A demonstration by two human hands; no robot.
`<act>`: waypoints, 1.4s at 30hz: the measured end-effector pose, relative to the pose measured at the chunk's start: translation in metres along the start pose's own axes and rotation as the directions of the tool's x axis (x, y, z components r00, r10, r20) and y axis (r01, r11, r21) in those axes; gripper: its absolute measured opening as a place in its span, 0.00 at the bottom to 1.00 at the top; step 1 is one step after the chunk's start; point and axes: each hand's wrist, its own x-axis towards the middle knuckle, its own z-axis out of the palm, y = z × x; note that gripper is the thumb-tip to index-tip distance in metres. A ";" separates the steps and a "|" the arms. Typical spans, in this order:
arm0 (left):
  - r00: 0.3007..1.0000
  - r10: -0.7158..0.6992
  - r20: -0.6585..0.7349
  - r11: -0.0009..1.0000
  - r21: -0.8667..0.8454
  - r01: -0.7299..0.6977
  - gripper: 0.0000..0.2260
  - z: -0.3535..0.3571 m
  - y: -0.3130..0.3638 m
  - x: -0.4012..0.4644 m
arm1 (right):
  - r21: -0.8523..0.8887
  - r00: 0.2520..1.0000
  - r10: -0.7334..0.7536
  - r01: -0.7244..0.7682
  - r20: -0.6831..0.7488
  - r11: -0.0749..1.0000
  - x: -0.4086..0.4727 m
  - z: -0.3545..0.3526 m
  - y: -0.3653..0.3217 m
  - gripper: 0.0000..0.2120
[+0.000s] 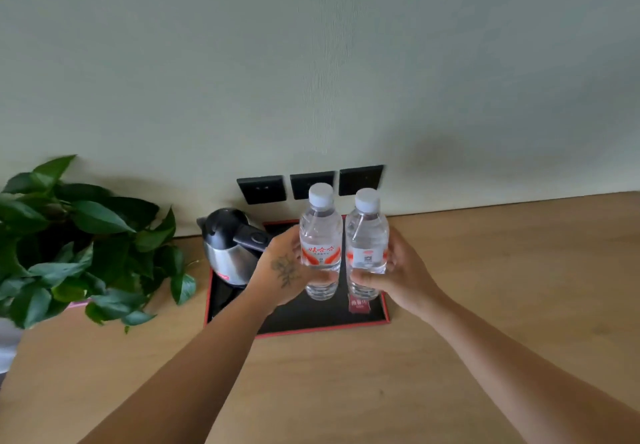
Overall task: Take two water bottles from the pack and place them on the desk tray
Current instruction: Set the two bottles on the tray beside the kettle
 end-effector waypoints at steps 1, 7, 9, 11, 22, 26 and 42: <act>1.000 0.011 -0.023 1.000 0.016 -0.010 0.30 -0.002 0.003 0.013 | -0.004 1.000 -0.005 0.005 -0.018 1.000 0.015 -0.004 0.001 0.35; 0.988 0.050 -0.146 0.993 0.111 -0.034 0.30 0.000 0.005 0.068 | -0.070 0.998 -0.008 0.004 -0.055 0.998 0.084 -0.018 0.022 0.35; 0.981 0.086 -0.176 0.988 0.144 -0.061 0.31 0.010 0.003 0.082 | -0.090 0.997 -0.025 0.019 -0.067 0.996 0.100 -0.018 0.032 0.34; 0.976 0.113 -0.184 0.985 0.153 -0.085 0.32 0.022 0.001 0.093 | -0.098 0.997 -0.033 0.026 -0.072 0.995 0.112 -0.018 0.041 0.35; 0.974 0.023 -0.227 0.996 0.092 -0.002 0.29 0.047 -0.040 0.133 | -0.130 0.980 -0.116 0.095 -0.161 0.987 0.136 -0.011 0.070 0.35; 0.965 -0.024 -0.260 0.997 0.062 0.042 0.29 0.049 -0.047 0.143 | -0.109 0.978 -0.089 0.069 -0.191 0.992 0.148 -0.004 0.086 0.37; 0.951 -0.008 -0.309 0.992 0.118 0.047 0.39 0.057 -0.054 0.154 | -0.084 0.974 -0.150 0.137 -0.172 0.987 0.158 0.002 0.106 0.41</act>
